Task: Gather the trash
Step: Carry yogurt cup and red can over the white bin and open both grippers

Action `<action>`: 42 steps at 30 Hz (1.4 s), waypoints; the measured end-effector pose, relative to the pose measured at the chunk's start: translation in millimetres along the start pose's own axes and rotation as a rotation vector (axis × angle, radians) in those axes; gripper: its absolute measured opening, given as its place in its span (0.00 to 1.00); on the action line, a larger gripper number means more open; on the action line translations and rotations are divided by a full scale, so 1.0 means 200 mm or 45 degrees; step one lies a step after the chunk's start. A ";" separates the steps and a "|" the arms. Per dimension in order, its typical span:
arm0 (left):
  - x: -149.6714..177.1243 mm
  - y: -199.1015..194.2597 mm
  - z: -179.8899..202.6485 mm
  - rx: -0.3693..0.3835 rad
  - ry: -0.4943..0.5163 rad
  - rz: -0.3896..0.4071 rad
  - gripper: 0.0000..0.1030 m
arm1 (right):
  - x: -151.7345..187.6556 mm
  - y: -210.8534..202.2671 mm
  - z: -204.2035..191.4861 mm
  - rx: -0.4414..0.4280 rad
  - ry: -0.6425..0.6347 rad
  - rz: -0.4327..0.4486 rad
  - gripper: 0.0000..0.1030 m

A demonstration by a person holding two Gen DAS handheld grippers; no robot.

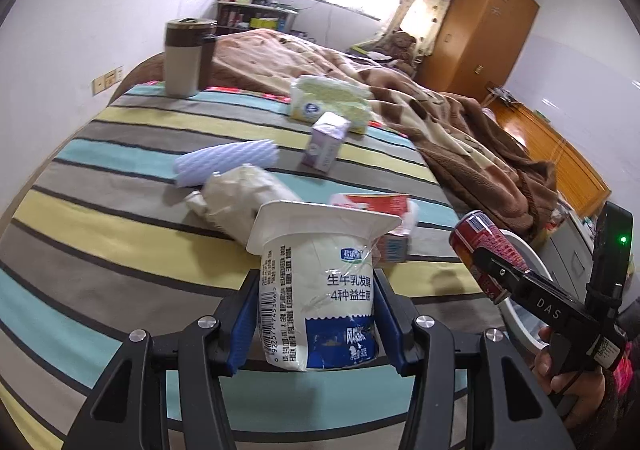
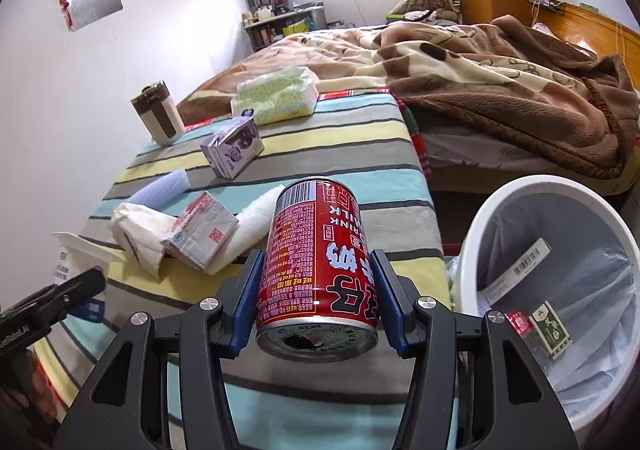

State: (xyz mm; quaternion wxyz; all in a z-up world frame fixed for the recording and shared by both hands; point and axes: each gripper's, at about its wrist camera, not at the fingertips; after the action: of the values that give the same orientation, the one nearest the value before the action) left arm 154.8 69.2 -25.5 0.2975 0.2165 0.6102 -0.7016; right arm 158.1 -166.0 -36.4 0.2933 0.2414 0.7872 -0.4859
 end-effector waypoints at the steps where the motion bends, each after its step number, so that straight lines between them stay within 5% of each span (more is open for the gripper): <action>1: 0.00 -0.01 0.02 0.007 0.008 0.004 0.52 | 0.00 -0.02 0.00 -0.003 0.001 0.010 0.52; 23: -0.03 -0.06 0.68 0.162 0.291 0.081 0.52 | 0.02 -0.37 0.32 0.135 0.109 0.171 0.52; 42: 0.05 0.06 1.24 0.320 0.494 0.013 0.52 | 0.09 -0.50 0.62 0.300 0.247 0.188 0.52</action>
State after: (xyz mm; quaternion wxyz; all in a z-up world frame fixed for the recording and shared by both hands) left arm 171.2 -177.6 -0.3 0.1486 0.3858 0.5626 -0.7159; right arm 106.6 -318.2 -29.9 0.2203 0.3772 0.7295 -0.5263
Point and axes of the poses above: each gripper's, at about its wrist camera, not at the fingertips, and y roughly the way its jaws point, z to its right, x to its underside, and after that the axes turned 11 degrees about -x, right-handed
